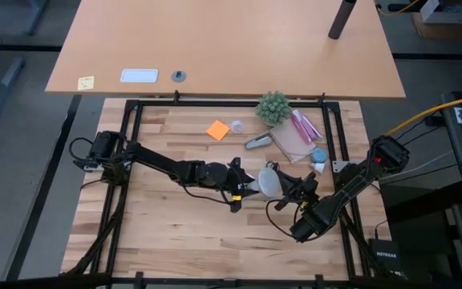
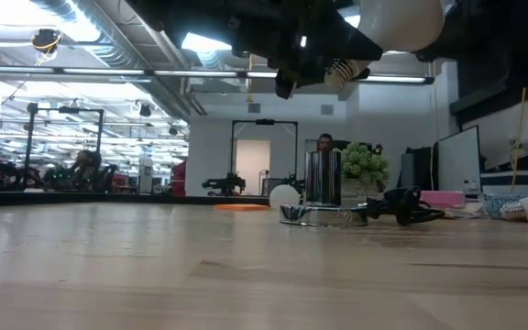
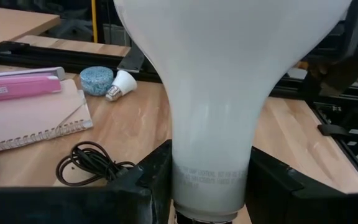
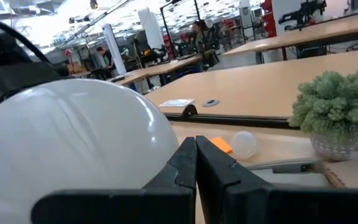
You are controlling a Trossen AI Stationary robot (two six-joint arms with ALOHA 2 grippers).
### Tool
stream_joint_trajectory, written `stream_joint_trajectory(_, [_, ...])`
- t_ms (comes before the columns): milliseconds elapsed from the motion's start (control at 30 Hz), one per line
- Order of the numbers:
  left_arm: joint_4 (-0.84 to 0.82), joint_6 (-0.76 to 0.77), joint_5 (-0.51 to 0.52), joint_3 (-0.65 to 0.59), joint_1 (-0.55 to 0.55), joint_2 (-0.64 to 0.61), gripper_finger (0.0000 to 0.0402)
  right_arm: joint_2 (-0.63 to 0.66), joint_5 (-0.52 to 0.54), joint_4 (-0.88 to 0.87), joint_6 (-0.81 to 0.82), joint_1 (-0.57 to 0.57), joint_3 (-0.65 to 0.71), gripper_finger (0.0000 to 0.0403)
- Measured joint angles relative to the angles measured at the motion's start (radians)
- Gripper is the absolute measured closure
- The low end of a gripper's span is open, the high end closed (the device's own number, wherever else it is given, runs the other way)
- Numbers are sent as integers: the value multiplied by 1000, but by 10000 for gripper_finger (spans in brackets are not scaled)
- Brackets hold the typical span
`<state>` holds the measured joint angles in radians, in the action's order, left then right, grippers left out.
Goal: Screw lightbulb
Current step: Insert the lightbulb in the silver lamp
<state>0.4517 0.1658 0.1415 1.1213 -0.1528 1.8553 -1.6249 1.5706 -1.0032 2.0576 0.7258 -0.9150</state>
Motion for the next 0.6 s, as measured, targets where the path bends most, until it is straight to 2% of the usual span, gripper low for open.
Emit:
stream_joint_trajectory(467, [0,-19,0,0,4,0,257,48,-3,-26,-54,0,0,397])
stream_joint_trajectory(600, [1,-20,0,0,8,0,256,79,-23,-100,-100,1,0,397])
